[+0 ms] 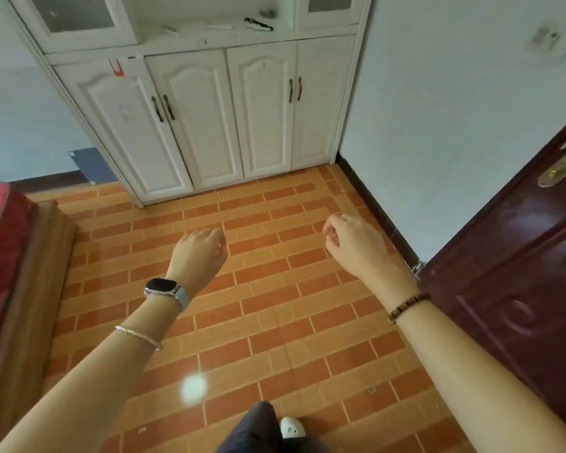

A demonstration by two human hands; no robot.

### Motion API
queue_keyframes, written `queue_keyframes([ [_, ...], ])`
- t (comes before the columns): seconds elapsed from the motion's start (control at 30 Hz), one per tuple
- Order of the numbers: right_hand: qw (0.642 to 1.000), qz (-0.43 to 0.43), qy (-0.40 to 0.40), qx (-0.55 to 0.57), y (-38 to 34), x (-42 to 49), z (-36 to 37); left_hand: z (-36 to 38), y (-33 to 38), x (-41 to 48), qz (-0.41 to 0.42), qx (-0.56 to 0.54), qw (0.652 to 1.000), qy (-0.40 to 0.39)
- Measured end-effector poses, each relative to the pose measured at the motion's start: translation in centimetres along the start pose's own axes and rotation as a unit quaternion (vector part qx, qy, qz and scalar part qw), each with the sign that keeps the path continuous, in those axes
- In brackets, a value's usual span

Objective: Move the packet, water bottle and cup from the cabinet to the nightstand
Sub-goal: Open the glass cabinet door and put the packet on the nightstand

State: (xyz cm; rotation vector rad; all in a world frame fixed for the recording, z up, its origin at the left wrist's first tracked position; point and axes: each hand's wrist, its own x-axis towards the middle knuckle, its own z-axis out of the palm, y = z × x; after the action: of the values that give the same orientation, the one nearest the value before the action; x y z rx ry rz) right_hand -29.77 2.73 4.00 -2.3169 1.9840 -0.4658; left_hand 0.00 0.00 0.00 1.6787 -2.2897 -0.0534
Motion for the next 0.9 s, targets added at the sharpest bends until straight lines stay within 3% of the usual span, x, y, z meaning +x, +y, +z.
queue_keyframes([
  [0.37, 1.0, 0.019, -0.003, -0.007, 2.2, 5.8, 1.8, 1.9, -0.1, 7.7, 0.02, -0.007, 1.0, -0.014],
  [0.9, 0.999, 0.047, 0.012, 0.006, 4.2, 28.2, 4.2, 4.0, -7.2, 31.2, 0.043, -0.008, 0.999, -0.008],
])
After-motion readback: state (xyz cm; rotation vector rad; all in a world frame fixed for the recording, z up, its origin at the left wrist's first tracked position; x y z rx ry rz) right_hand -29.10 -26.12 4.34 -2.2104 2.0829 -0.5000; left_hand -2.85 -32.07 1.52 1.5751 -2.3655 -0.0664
